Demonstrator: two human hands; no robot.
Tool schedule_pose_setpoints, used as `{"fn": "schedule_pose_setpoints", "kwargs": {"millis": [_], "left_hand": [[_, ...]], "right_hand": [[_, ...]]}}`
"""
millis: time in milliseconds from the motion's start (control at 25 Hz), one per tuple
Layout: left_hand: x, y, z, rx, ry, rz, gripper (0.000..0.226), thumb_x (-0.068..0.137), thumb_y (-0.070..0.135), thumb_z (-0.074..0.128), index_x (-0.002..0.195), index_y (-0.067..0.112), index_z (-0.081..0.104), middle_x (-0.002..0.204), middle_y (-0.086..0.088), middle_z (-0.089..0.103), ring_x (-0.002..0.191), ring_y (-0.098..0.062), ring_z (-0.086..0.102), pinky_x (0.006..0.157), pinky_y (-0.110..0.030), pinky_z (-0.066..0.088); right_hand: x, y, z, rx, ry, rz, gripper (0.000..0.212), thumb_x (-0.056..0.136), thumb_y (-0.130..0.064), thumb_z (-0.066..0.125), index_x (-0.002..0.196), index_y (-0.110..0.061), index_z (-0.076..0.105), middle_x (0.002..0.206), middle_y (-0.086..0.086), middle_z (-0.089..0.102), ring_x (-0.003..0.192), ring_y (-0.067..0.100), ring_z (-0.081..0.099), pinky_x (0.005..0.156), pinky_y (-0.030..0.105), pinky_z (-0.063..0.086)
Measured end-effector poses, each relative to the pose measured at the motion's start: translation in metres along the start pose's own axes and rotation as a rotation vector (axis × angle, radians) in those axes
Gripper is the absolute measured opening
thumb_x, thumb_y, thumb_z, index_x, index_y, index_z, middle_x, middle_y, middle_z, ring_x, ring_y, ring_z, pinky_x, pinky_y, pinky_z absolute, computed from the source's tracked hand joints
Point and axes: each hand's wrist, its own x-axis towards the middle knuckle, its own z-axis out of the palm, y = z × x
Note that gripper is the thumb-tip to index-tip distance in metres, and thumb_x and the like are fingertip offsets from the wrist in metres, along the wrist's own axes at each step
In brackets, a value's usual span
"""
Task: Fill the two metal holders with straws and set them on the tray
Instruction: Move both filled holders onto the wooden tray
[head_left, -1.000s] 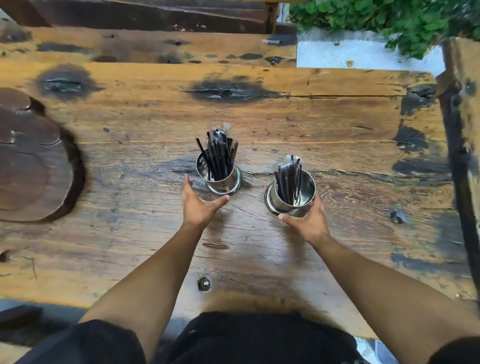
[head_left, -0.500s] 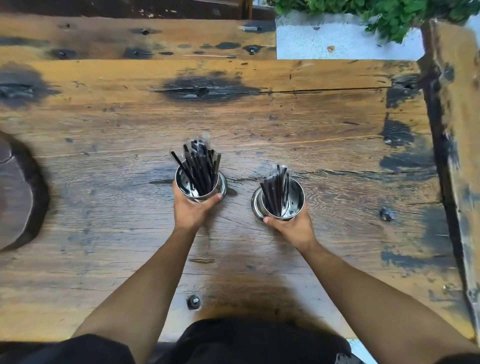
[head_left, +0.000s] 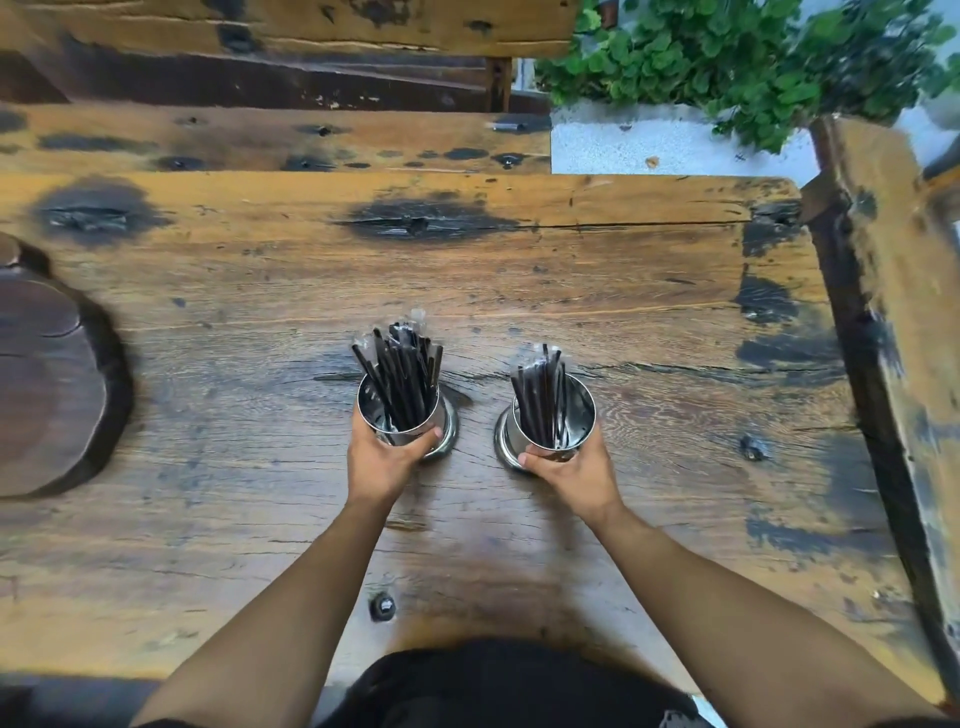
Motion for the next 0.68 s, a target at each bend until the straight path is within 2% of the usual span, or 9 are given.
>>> {"fn": "schedule_pose_setpoints", "kwargs": {"millis": [200, 320, 440, 600, 680], "left_hand": [[-0.049, 0.006, -0.016, 0.003, 0.105, 0.029, 0.089, 0.054, 0.036, 0.098, 0.128, 0.026, 0.051, 0.117, 0.01, 0.071, 0.111, -0.006, 0.067, 0.105, -0.044, 0.051], [-0.082, 0.005, -0.033, 0.027, 0.167, 0.042, 0.089, 0.055, 0.038, 0.098, 0.13, 0.024, 0.051, 0.119, 0.01, 0.07, 0.112, -0.005, 0.066, 0.105, -0.04, 0.051], [-0.114, 0.001, -0.05, 0.049, 0.245, 0.03, 0.085, 0.053, 0.045, 0.096, 0.125, 0.028, 0.054, 0.118, 0.01, 0.071, 0.112, -0.011, 0.066, 0.102, -0.046, 0.052], [-0.138, -0.002, -0.078, 0.055, 0.296, 0.071, 0.081, 0.056, 0.044, 0.095, 0.126, 0.025, 0.059, 0.119, 0.008, 0.072, 0.112, -0.009, 0.067, 0.102, -0.043, 0.053], [-0.145, -0.002, -0.094, 0.045, 0.334, 0.072, 0.084, 0.056, 0.044, 0.095, 0.128, 0.026, 0.057, 0.121, 0.008, 0.071, 0.115, -0.01, 0.066, 0.102, -0.04, 0.051]], "right_hand": [[-0.019, -0.009, -0.002, -0.07, -0.09, -0.049, 0.095, 0.053, -0.035, 0.097, 0.132, -0.03, 0.046, 0.12, 0.005, 0.071, 0.11, 0.03, 0.069, 0.102, 0.051, 0.052], [-0.033, -0.017, 0.001, -0.127, -0.168, -0.108, 0.097, 0.052, -0.041, 0.095, 0.134, -0.029, 0.045, 0.123, 0.002, 0.068, 0.114, 0.022, 0.067, 0.106, 0.045, 0.05], [-0.049, -0.026, 0.01, -0.176, -0.195, -0.163, 0.099, 0.05, -0.048, 0.093, 0.134, -0.032, 0.044, 0.125, -0.003, 0.065, 0.118, 0.014, 0.062, 0.108, 0.038, 0.048], [-0.065, -0.043, 0.031, -0.207, -0.249, -0.23, 0.099, 0.049, -0.05, 0.092, 0.134, -0.035, 0.043, 0.122, -0.007, 0.066, 0.116, 0.011, 0.062, 0.101, 0.027, 0.047], [-0.072, -0.05, 0.046, -0.209, -0.269, -0.259, 0.103, 0.049, -0.048, 0.093, 0.138, -0.031, 0.043, 0.129, -0.005, 0.062, 0.12, 0.014, 0.06, 0.105, 0.031, 0.047]]}}
